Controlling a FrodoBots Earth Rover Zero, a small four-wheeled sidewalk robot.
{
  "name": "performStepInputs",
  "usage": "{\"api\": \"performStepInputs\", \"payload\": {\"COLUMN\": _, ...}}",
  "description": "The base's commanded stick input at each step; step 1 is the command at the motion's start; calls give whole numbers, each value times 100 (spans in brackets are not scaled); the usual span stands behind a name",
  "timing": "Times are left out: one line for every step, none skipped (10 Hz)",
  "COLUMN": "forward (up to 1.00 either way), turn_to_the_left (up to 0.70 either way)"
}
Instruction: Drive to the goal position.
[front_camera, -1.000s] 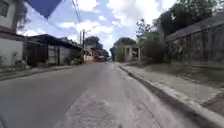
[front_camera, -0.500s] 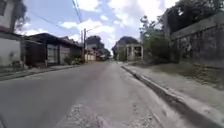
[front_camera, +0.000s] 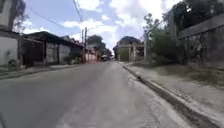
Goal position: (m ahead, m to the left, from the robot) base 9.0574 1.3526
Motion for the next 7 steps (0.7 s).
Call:
{"api": "performStepInputs", "payload": {"forward": 100, "turn_to_the_left": 0}}
{"api": "performStepInputs", "payload": {"forward": 100, "turn_to_the_left": 0}}
{"api": "performStepInputs", "payload": {"forward": 100, "turn_to_the_left": 0}}
{"api": "performStepInputs", "payload": {"forward": 100, "turn_to_the_left": 0}}
{"api": "performStepInputs", "payload": {"forward": 100, "turn_to_the_left": 0}}
{"api": "performStepInputs", "payload": {"forward": 100, "turn_to_the_left": 0}}
{"api": "performStepInputs", "payload": {"forward": 100, "turn_to_the_left": 0}}
